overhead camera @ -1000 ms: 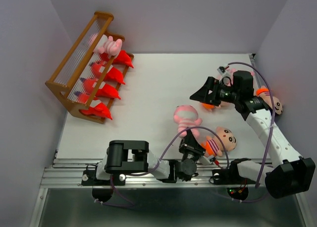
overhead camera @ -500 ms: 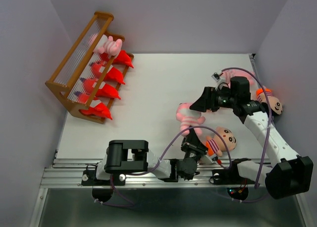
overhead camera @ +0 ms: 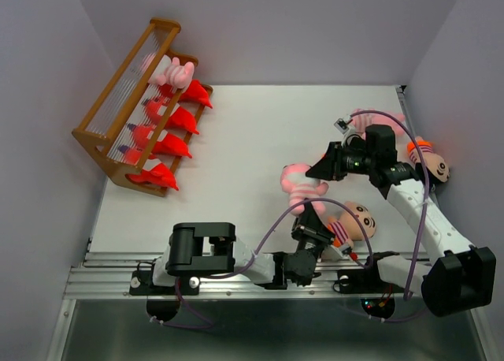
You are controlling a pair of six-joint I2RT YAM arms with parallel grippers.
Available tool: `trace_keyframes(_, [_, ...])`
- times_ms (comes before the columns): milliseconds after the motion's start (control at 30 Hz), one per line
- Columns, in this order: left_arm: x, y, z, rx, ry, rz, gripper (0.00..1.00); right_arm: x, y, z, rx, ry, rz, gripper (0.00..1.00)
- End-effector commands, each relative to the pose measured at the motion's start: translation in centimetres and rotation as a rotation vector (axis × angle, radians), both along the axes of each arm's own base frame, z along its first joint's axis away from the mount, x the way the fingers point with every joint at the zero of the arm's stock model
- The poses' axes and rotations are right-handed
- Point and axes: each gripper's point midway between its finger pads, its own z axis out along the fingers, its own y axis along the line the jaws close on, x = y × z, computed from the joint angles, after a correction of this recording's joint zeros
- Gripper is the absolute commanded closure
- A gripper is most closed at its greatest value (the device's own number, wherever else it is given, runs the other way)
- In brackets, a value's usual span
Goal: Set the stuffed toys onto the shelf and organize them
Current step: Pass the stuffed toy from the left arm to the right
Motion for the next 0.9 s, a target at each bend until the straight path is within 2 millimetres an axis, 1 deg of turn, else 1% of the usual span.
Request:
trace_keyframes(0, [0.4, 4.9, 9.6, -0.897, 0.011, -0.018, 1.0, -1.8, 1.0, 1.9, 0.075, -0.033, 0.093, 0.86])
trace_keyframes(33, [0.5, 4.9, 9.7, -0.903, 0.012, -0.016, 1.0, -1.7, 0.9, 2.1, 0.074, -0.045, 0.089, 0.99])
trace_keyframes(133, [0.6, 5.1, 9.6, -0.932, 0.028, -0.004, 1.0, -1.4, 0.8, 3.1, 0.065, -0.095, 0.072, 0.99])
trace_keyframes(167, [0.7, 5.3, 9.4, -0.978, 0.055, 0.011, 0.99, -1.1, 0.7, 3.7, 0.057, -0.127, 0.063, 0.99])
trace_keyframes(200, [0.7, 5.4, 9.2, -1.015, 0.075, 0.021, 0.9, -0.9, 0.6, 4.0, 0.048, -0.145, 0.056, 0.99])
trace_keyframes(233, [0.7, 5.6, 9.1, -1.06, 0.098, 0.029, 0.76, -0.7, 0.5, 4.4, 0.041, -0.163, 0.05, 0.99])
trace_keyframes(267, [0.7, 5.9, 8.7, -1.135, 0.139, 0.049, 0.46, -0.2, 0.4, 5.0, 0.029, -0.182, 0.039, 0.99])
trace_keyframes(300, [0.7, 6.1, 8.4, -1.165, 0.158, 0.058, 0.32, 0.1, 0.3, 5.3, 0.016, -0.208, 0.04, 0.99])
trace_keyframes(367, [0.5, 6.5, 7.7, -1.226, 0.206, 0.101, 0.09, 0.8, 0.1, 5.4, -0.009, -0.226, 0.021, 0.99])
trace_keyframes(400, [0.4, 6.5, 7.6, -1.263, 0.223, 0.104, 0.05, 1.2, 0.0, 5.6, -0.021, -0.25, 0.025, 0.99])
trace_keyframes(467, [0.0, 6.7, 7.3, -1.291, 0.254, 0.124, 0.01, 2.4, -0.4, 5.8, -0.046, -0.272, 0.003, 0.99])
trace_keyframes(600, [-0.4, 7.1, 6.4, -1.342, 0.301, 0.174, 0.01, 4.8, -1.2, 6.6, -0.095, -0.351, -0.026, 0.99])
trace_keyframes(633, [-0.3, 7.3, 6.0, -1.361, 0.31, 0.184, 0.01, 5.5, -1.5, 7.6, -0.099, -0.382, -0.038, 0.99])
trace_keyframes(667, [-0.5, 7.4, 5.6, -1.365, 0.322, 0.203, 0.01, 6.3, -1.4, 7.4, -0.102, -0.374, -0.038, 0.99])
trace_keyframes(700, [-0.5, 7.5, 5.4, -1.369, 0.327, 0.212, 0.01, 7.2, -2.1, 7.7, -0.11, -0.382, -0.067, 0.99])
trace_keyframes(733, [-0.5, 7.5, 5.1, -1.375, 0.333, 0.223, 0.01, 7.8, -2.4, 8.1, -0.11, -0.388, -0.078, 0.99])
trace_keyframes(800, [-0.7, 7.6, 4.6, -1.401, 0.351, 0.247, 0.01, 9.3, -2.9, 9.2, -0.106, -0.416, -0.1, 0.99])
trace_keyframes(833, [-0.8, 7.7, 4.4, -1.423, 0.362, 0.26, 0.01, 10.4, -3.6, 10.0, -0.104, -0.431, -0.126, 0.99])
trace_keyframes(867, [-0.8, 7.7, 4.3, -1.434, 0.367, 0.267, 0.01, 10.7, -4.1, 10.8, -0.101, -0.447, -0.14, 0.99])
